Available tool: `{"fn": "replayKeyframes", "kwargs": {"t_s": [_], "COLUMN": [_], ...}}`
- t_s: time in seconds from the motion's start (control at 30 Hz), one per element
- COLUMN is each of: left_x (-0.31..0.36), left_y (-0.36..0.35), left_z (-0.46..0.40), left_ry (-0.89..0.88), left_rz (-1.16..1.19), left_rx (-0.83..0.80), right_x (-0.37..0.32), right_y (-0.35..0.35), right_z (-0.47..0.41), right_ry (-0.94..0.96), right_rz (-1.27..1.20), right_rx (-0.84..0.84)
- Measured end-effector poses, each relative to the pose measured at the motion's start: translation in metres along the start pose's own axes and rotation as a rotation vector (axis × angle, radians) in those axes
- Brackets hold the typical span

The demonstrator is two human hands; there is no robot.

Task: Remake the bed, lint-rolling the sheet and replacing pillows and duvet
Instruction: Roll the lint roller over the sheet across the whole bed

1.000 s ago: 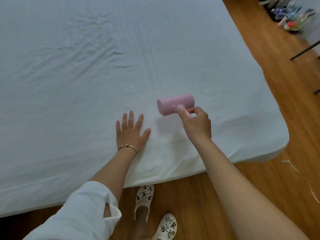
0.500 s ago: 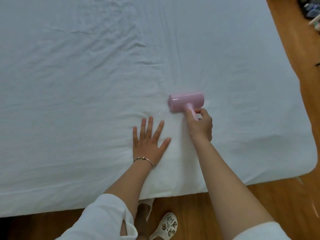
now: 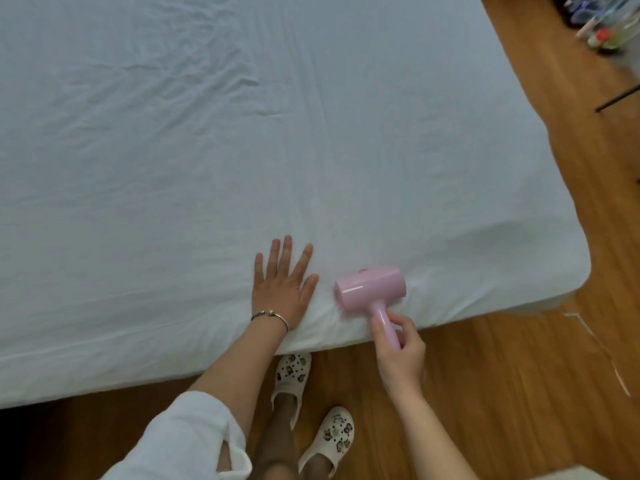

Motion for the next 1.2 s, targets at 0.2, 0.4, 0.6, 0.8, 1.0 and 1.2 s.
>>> {"fn": "replayKeyframes", "kwargs": {"t_s": [0.2, 0.4, 0.6, 0.8, 1.0, 1.2], "left_x": [0.016, 0.026, 0.022, 0.033, 0.072, 0.114], "left_y": [-0.024, -0.036, -0.035, -0.019, 0.033, 0.085], "left_z": [0.049, 0.082, 0.083, 0.092, 0.066, -0.007], "left_ry": [-0.011, -0.056, 0.051, 0.069, 0.089, 0.055], "left_rz": [-0.033, -0.075, -0.104, -0.12, 0.039, 0.101], "left_rx": [-0.071, -0.152, -0.137, -0.21, -0.157, -0.149], "right_x": [0.037, 0.042, 0.018, 0.067, 0.014, -0.093], "right_y": [0.022, 0.04, 0.013, 0.043, 0.09, 0.109], "right_z": [0.019, 0.03, -0.004, 0.011, 0.006, -0.062], "right_ry": [0.025, 0.048, 0.145, 0.049, 0.1, 0.116], "right_rz": [0.01, 0.04, -0.042, -0.069, -0.132, -0.239], "right_rx": [-0.016, 0.006, -0.131, -0.143, -0.136, -0.078]}}
Point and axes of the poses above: each hand's wrist, its own z-axis away from the middle knuckle, its own y-axis out of the back of the hand, x = y × z, the point moved 3 cm from there along -z, towards the middle knuckle, and after that the axes turned 5 degrees about z, right-handed, at the moved point
